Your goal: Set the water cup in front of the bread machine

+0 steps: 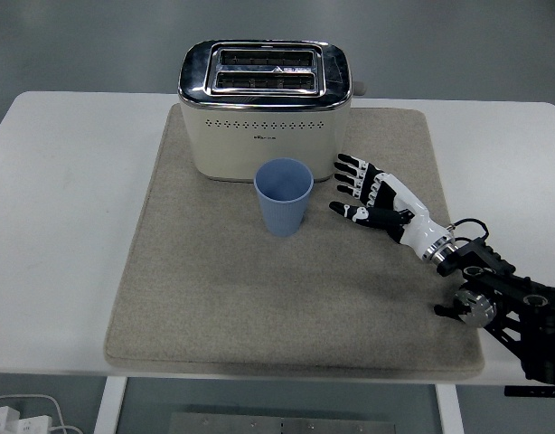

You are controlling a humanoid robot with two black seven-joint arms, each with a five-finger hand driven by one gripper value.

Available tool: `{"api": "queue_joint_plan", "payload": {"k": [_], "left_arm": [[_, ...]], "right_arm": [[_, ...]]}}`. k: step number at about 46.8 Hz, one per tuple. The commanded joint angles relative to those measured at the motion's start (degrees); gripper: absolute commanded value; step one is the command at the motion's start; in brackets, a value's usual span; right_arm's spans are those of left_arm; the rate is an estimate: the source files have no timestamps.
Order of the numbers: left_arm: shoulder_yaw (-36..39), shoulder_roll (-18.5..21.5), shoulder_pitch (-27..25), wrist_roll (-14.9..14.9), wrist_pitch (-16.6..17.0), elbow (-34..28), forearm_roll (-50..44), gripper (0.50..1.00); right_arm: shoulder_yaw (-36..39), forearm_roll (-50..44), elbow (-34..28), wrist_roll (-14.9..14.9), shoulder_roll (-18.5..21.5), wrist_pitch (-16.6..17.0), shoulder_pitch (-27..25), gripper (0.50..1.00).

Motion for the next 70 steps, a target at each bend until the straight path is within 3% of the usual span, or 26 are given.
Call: {"api": "queue_joint_plan", "payload": {"k": [1, 13, 24, 34, 41, 49, 57, 63, 70], "left_arm": [[0.0, 0.0, 0.0, 0.0, 0.0, -0.2, 0.1, 1.000], [0.0, 0.0, 0.0, 0.0, 0.0, -0.3, 0.1, 1.000], [0.0, 0.0, 0.0, 0.0, 0.0, -0.3, 0.1, 1.000], [0.0, 0.0, 0.0, 0.0, 0.0, -0.3, 0.0, 1.000], [0.0, 0.0, 0.0, 0.0, 0.0, -0.3, 0.1, 1.000], [0.0, 0.0, 0.0, 0.0, 0.0, -0.3, 0.1, 1.000], [0.0, 0.0, 0.0, 0.0, 0.0, -0.3, 0.1, 1.000], [0.0, 0.0, 0.0, 0.0, 0.0, -0.3, 0.1, 1.000], [0.0, 0.0, 0.0, 0.0, 0.0, -0.3, 0.1, 1.000]], "right_arm": [[0.1, 1.3, 0.1, 0.0, -1.4, 0.5, 0.1, 0.928], [3.1, 4.5, 0.1, 0.0, -5.3, 3.1, 0.8, 0.928], [3.8, 8.1, 0.1, -0.2, -7.8, 3.4, 3.1, 0.928], [3.7, 16.0, -0.2, -8.4, -8.2, 3.4, 6.5, 0.928], [4.6, 21.7, -0.5, -15.7, -7.6, 2.5, 8.4, 0.928], [5.5, 27.2, -0.6, -21.4, -7.2, -2.5, 9.5, 0.928], [7.9, 27.4, -0.7, -21.4, -6.0, -6.6, 10.6, 0.928], [13.8, 27.3, -0.7, -21.0, -5.2, -6.3, 10.1, 0.928], [14.5, 27.2, -0.5, -20.8, -5.0, -5.7, 10.1, 0.928]]}}
